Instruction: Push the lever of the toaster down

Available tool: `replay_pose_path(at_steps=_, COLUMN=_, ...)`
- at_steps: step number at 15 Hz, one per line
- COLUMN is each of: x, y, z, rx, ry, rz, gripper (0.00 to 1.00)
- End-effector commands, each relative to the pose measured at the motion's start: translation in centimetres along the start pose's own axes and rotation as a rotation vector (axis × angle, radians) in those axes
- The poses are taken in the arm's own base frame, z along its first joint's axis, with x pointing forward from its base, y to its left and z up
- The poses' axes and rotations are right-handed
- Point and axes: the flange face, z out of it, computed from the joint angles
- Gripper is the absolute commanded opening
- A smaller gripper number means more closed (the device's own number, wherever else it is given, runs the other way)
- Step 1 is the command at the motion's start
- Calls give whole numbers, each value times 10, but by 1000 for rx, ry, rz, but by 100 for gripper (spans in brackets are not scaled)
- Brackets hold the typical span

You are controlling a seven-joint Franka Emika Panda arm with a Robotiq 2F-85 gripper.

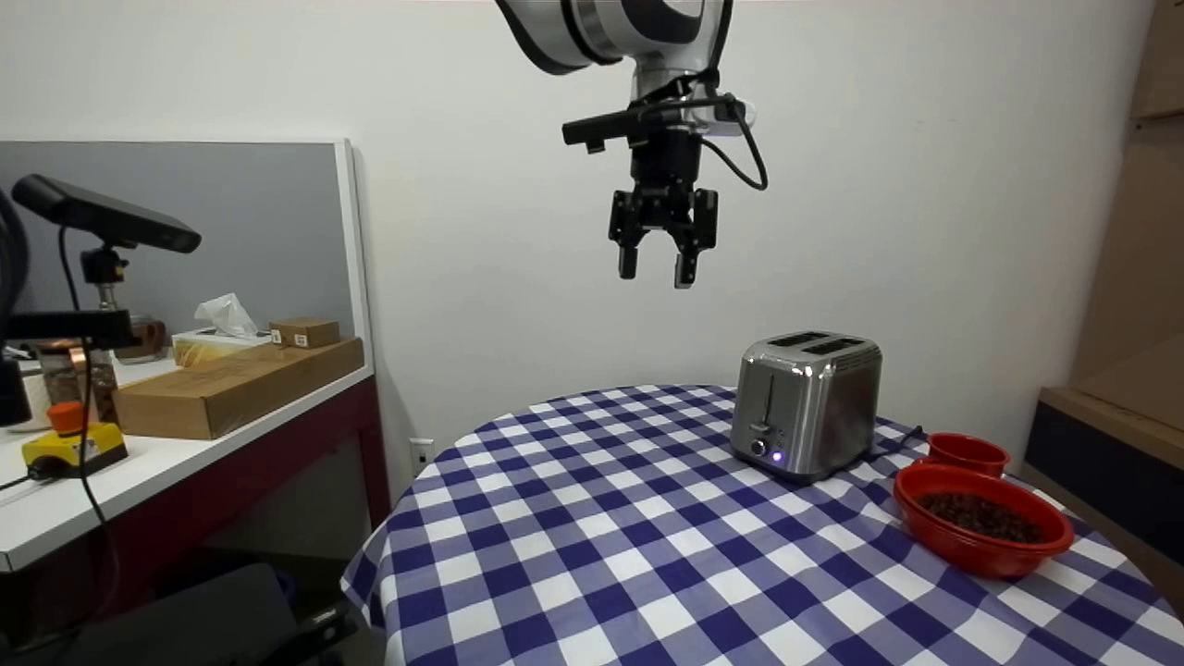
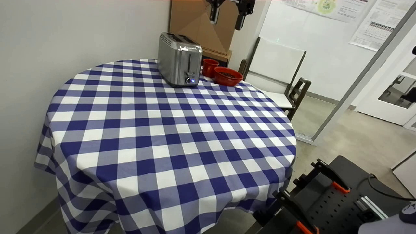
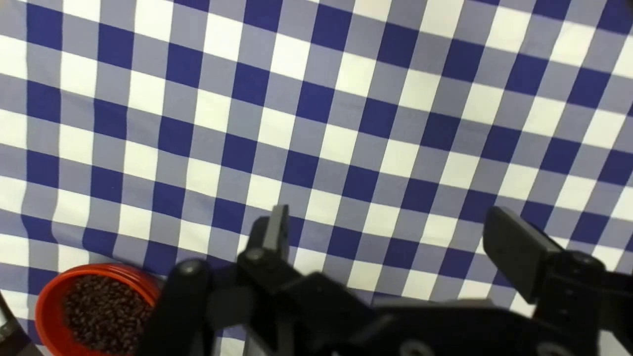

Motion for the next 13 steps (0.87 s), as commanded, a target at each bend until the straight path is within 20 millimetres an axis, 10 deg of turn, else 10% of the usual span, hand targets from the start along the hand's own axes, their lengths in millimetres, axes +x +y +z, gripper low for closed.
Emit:
replay_pose_path(at_steps=1, x=-57, y=8, z=-13, rx=-13, ry=46, rz=-147, gripper=100)
replay_pose_path(at_steps=13, x=-82, y=31, z=-24, rx=-6, ry=56, rz=-133, gripper=100)
